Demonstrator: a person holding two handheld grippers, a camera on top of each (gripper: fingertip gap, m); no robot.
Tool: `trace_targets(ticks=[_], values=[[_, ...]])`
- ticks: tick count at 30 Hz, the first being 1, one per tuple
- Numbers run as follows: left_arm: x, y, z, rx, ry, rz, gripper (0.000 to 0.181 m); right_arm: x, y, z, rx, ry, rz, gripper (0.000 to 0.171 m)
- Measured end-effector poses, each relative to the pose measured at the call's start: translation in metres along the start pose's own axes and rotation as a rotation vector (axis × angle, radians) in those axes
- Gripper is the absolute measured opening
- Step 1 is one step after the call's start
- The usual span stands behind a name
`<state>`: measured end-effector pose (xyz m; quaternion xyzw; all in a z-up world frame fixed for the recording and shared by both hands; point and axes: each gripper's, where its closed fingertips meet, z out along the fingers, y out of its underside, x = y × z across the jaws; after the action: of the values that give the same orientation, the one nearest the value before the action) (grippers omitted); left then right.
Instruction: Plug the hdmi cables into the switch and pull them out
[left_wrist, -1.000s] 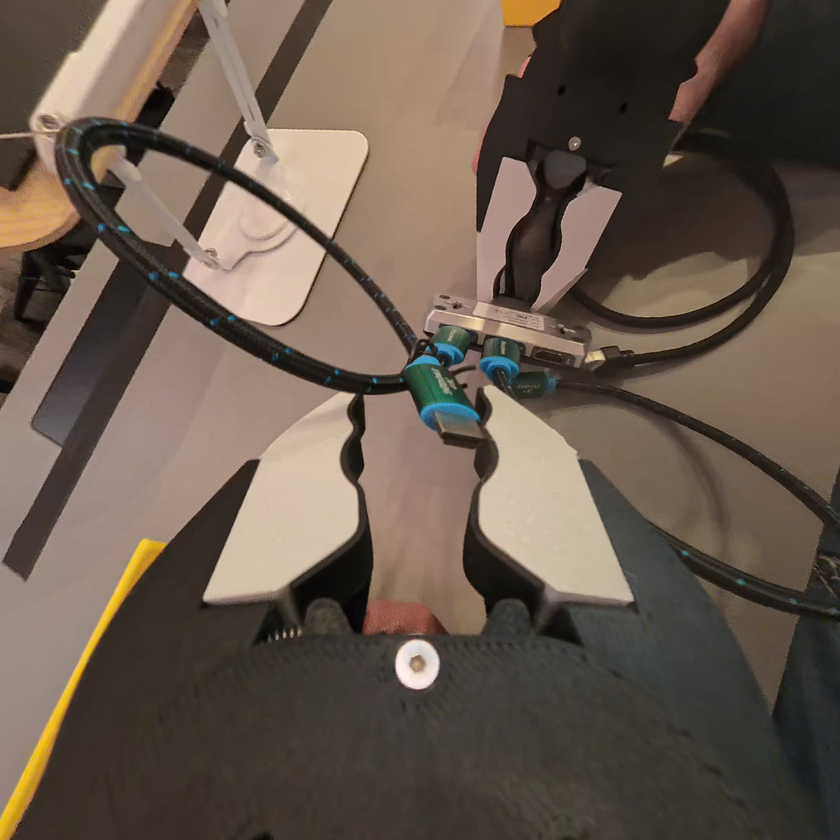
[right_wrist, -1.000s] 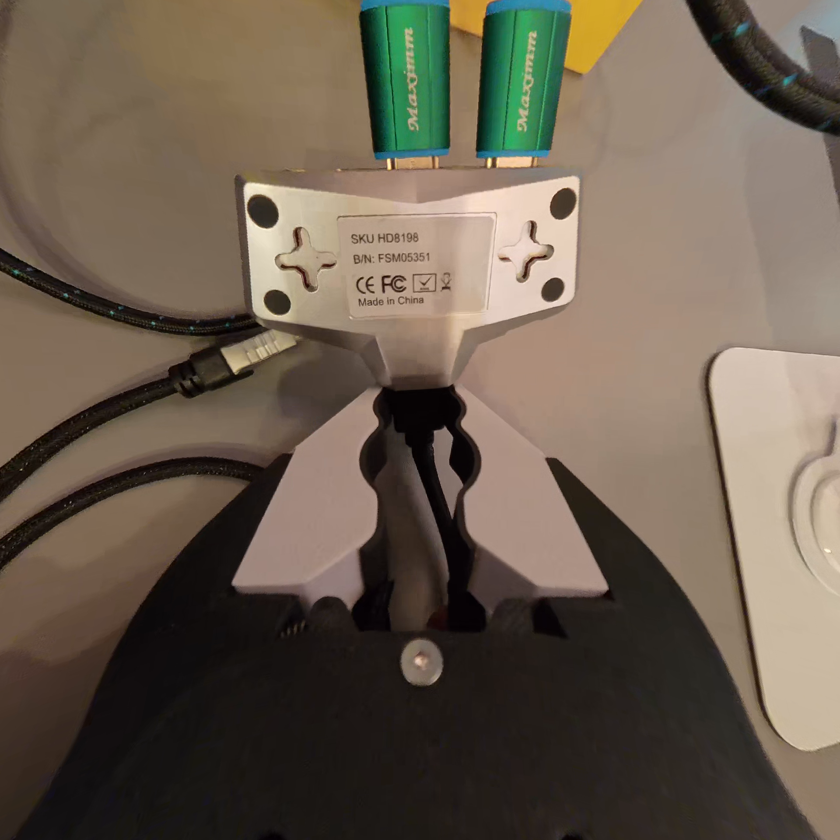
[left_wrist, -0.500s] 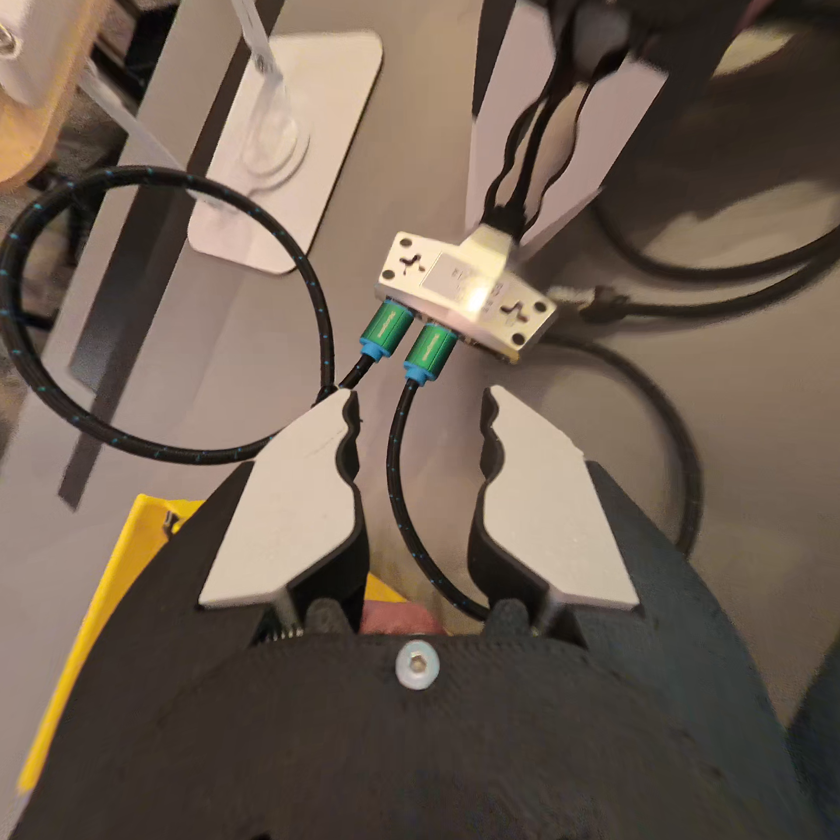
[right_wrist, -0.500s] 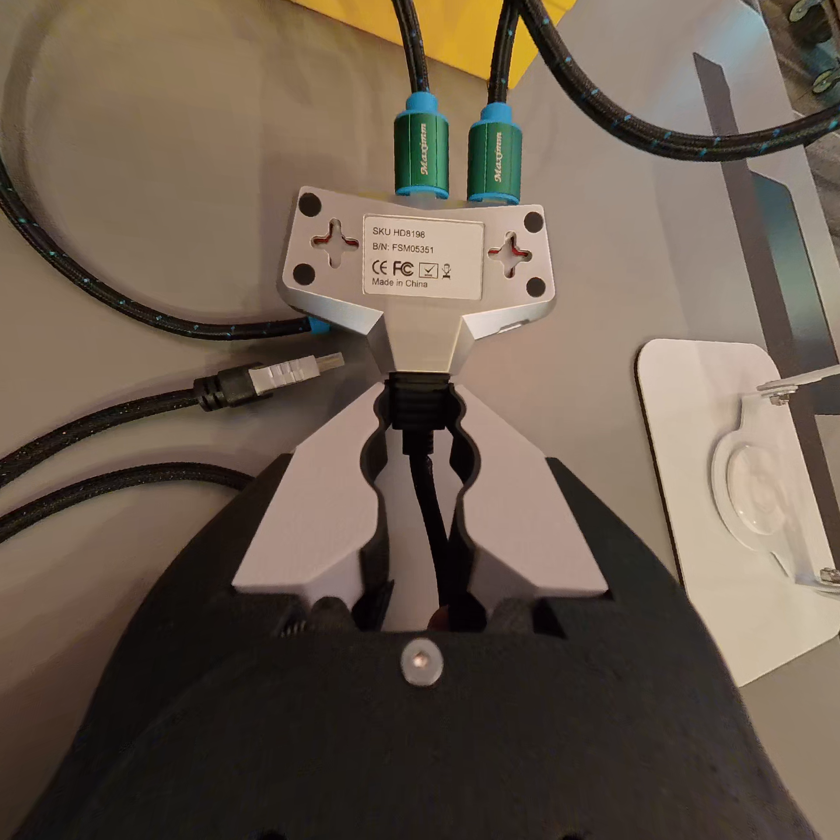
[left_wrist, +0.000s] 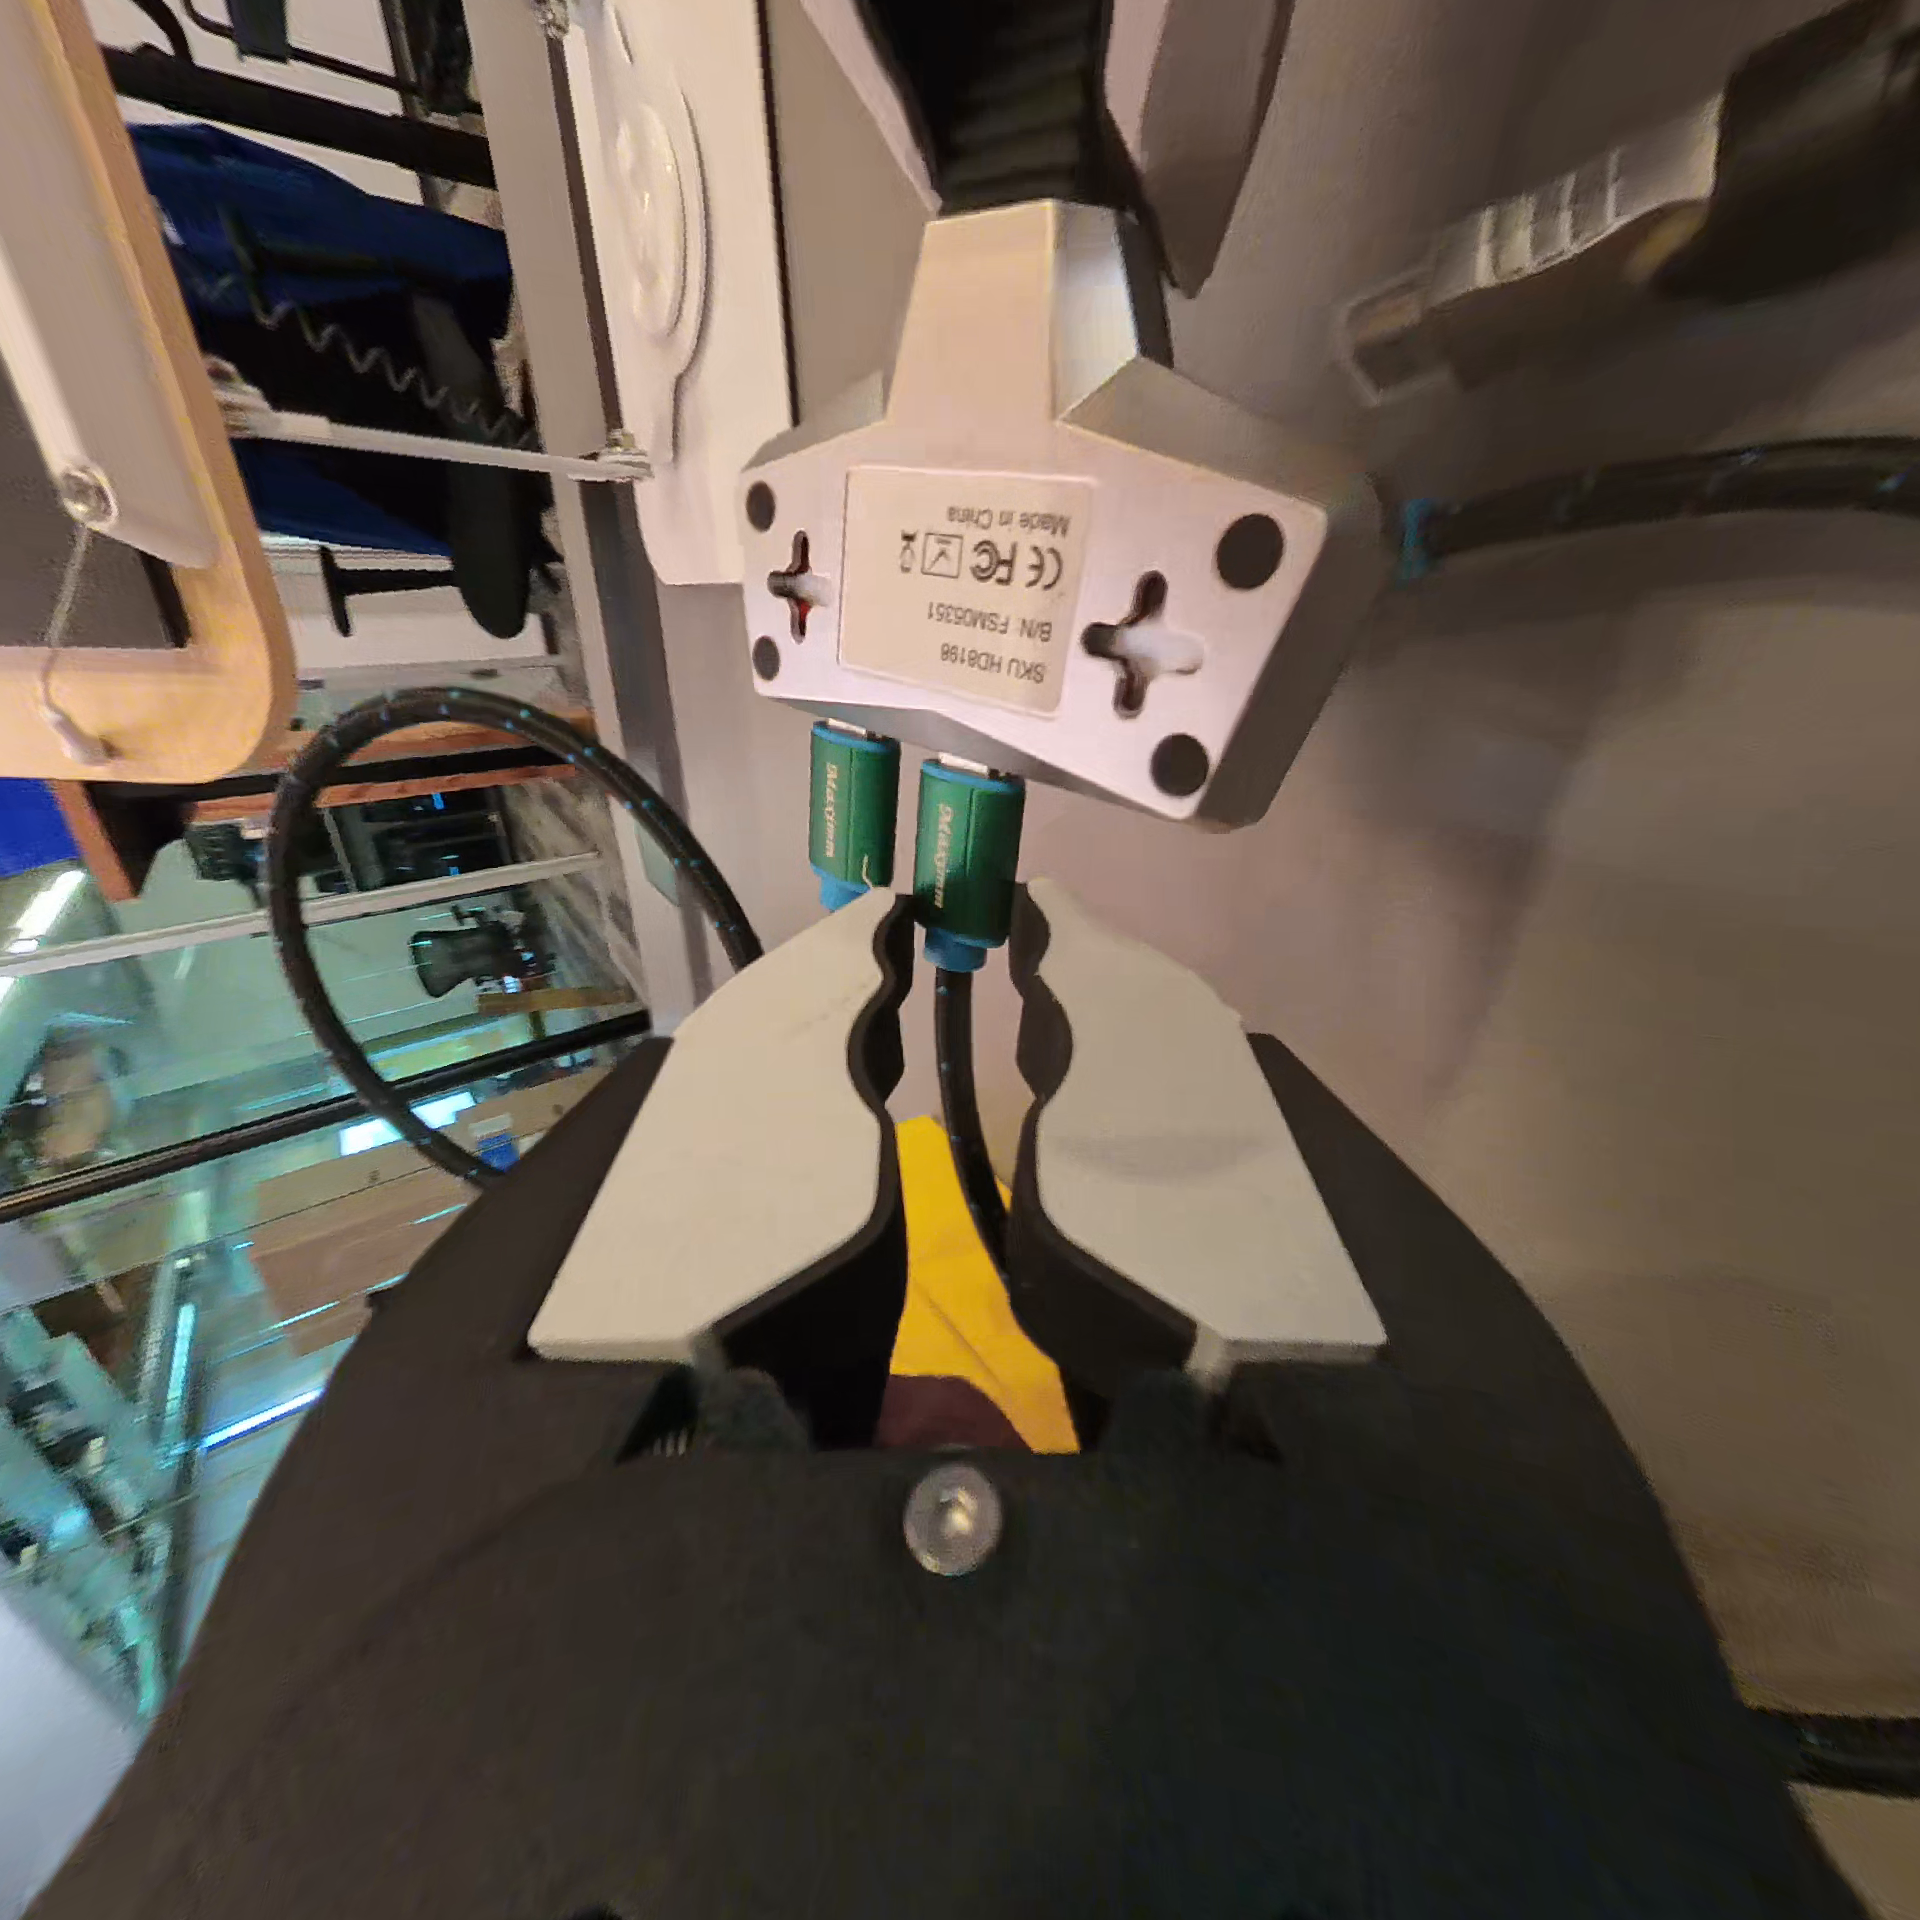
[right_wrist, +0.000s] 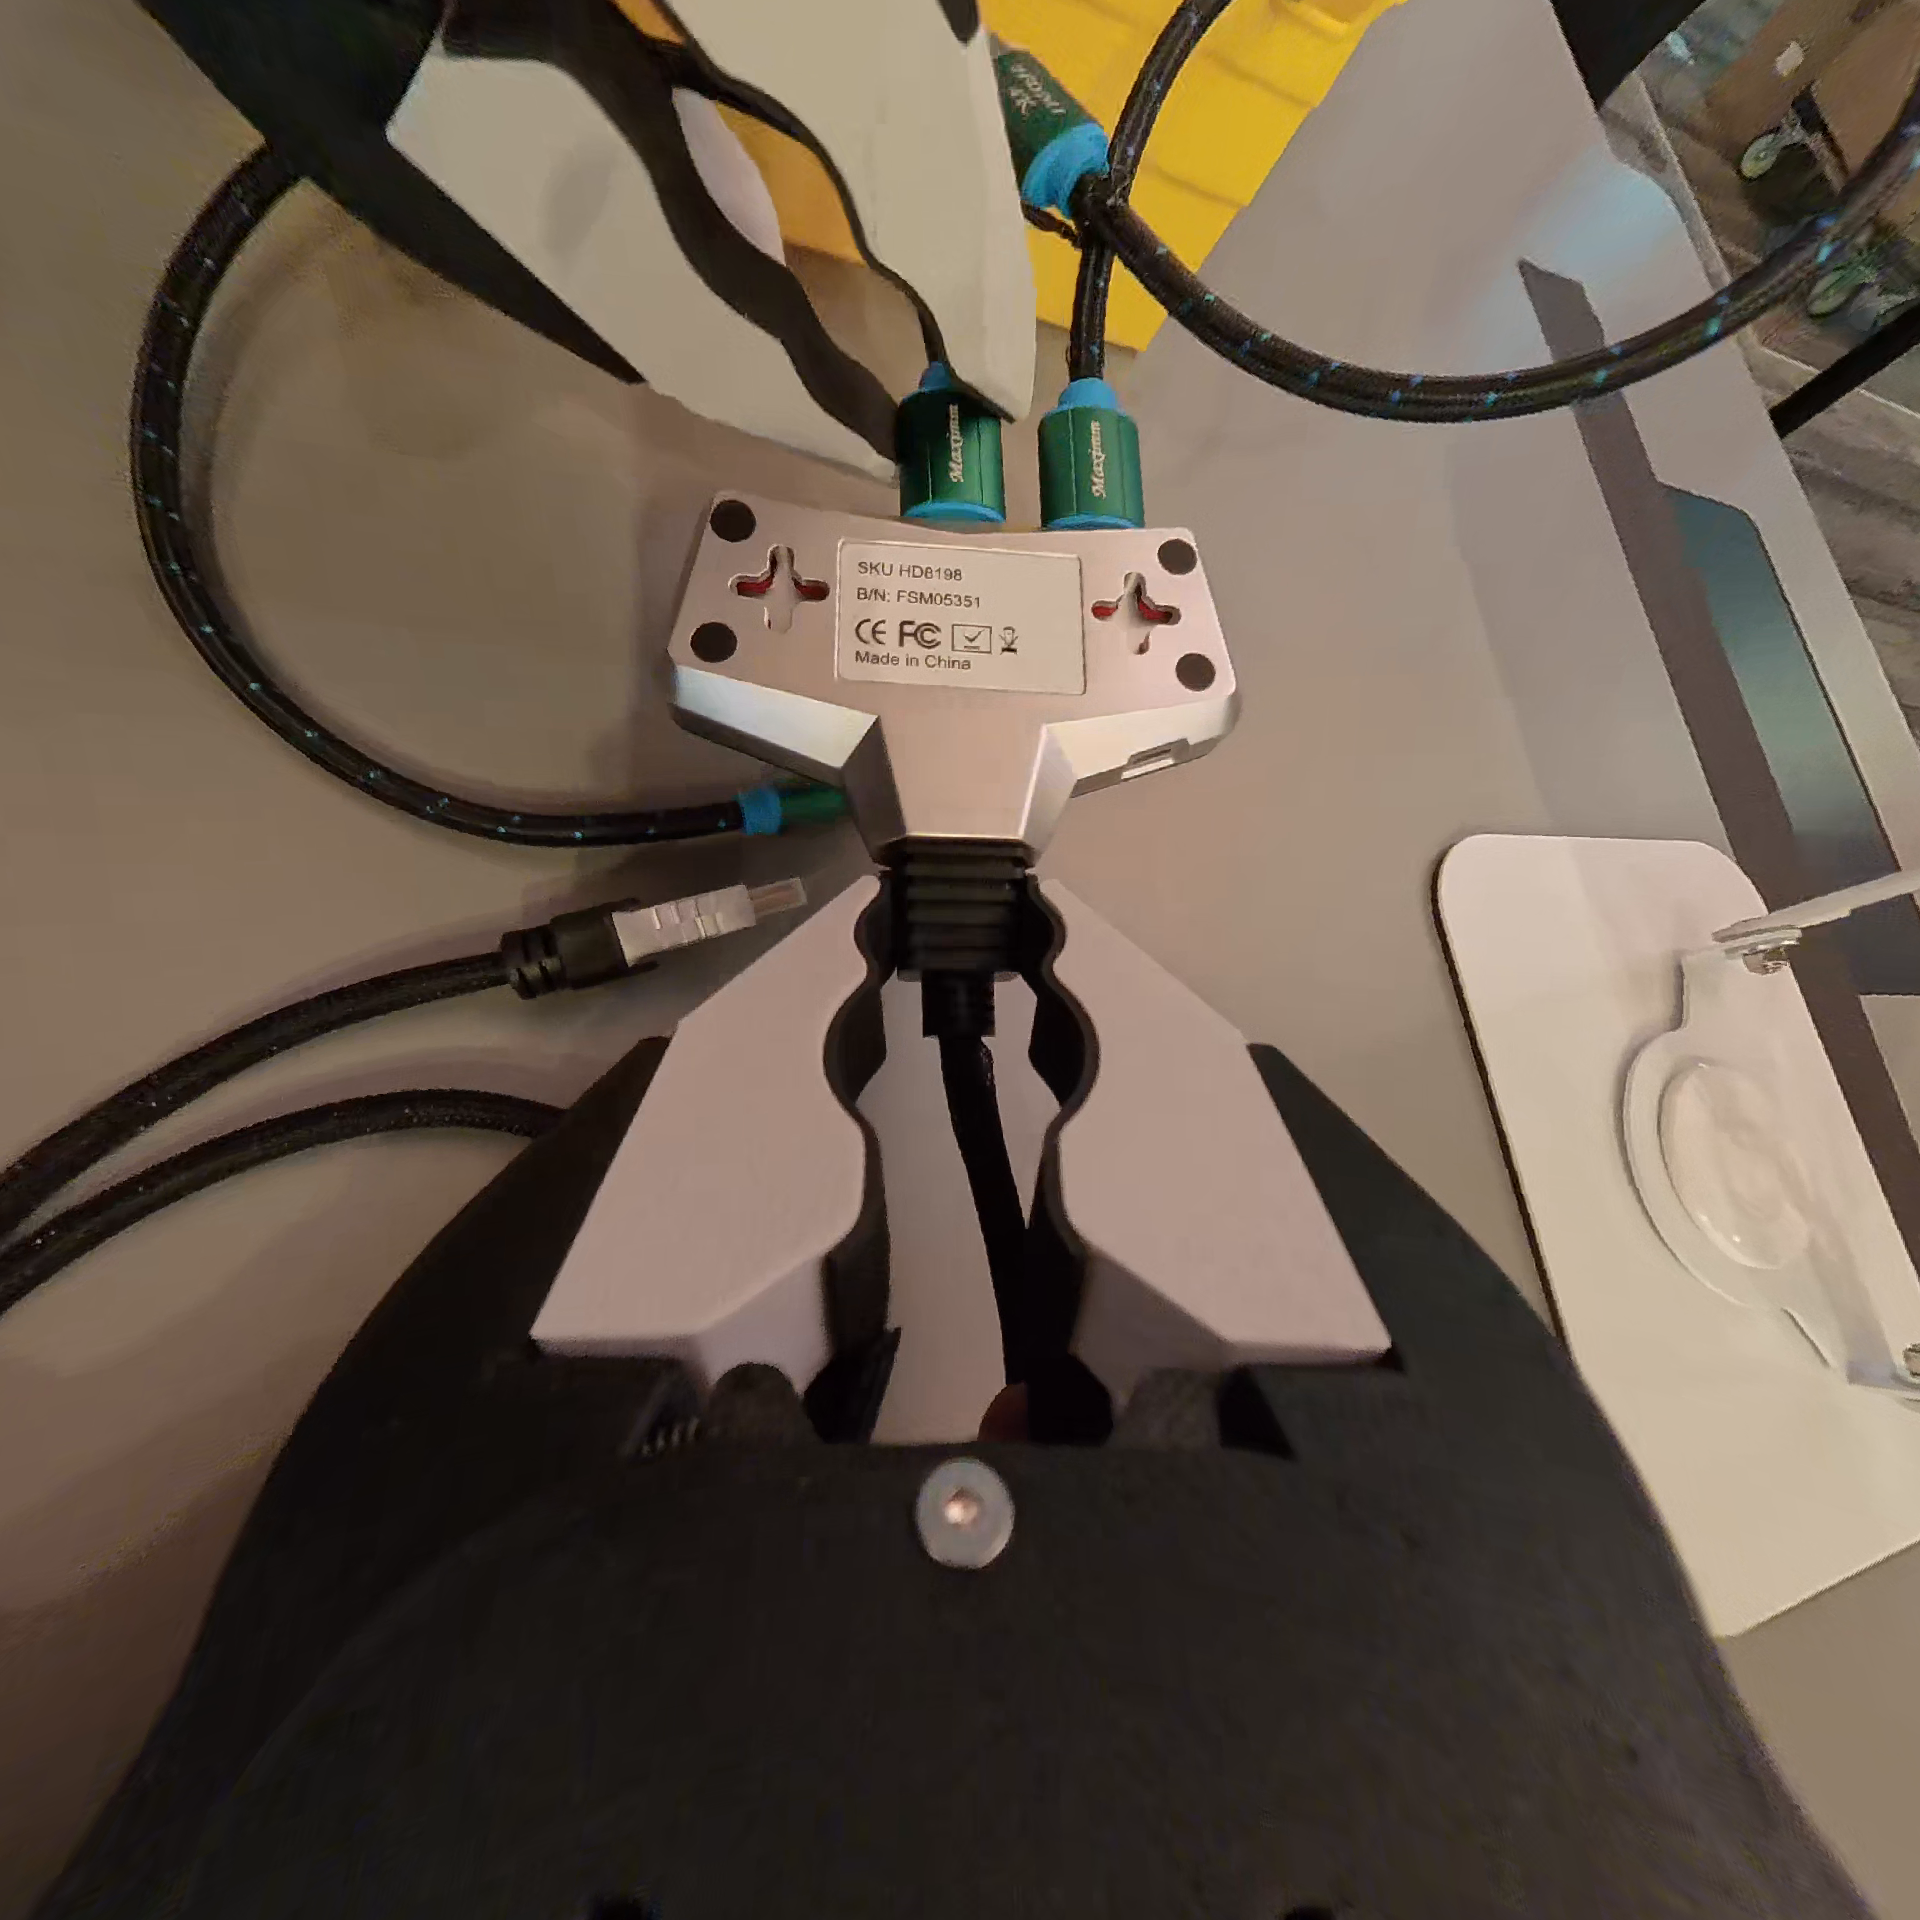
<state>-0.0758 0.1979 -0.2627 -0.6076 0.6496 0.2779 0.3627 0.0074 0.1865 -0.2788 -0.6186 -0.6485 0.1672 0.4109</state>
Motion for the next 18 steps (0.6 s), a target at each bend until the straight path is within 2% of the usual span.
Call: trace_targets(ticks=[3, 6, 12, 13, 16, 18], values=[[-0.008, -0.001, -0.004, -0.001, -0.05, 0.026, 0.016, -0.001, -0.002, -0.001, 0.031, -0.035, 0.066, 0.021], [-0.017, -0.001, -0.009, -0.018, -0.105, 0.088, 0.016, -0.006, -0.013, -0.007, 0.117, -0.107, 0.15, 0.044], [-0.038, -0.015, -0.031, 0.049, -0.243, 0.188, 0.014, 0.0, -0.032, -0.025, 0.262, -0.184, 0.295, 0.059], [-0.042, -0.017, -0.035, 0.064, -0.27, 0.2, 0.014, 0.003, -0.035, -0.029, 0.285, -0.182, 0.316, 0.066], [-0.046, -0.024, -0.044, 0.1, -0.315, 0.235, 0.014, 0.015, -0.042, -0.037, 0.331, -0.133, 0.338, 0.07], [-0.048, -0.03, -0.05, 0.127, -0.354, 0.276, 0.013, 0.017, -0.047, -0.041, 0.372, -0.17, 0.38, 0.069]])
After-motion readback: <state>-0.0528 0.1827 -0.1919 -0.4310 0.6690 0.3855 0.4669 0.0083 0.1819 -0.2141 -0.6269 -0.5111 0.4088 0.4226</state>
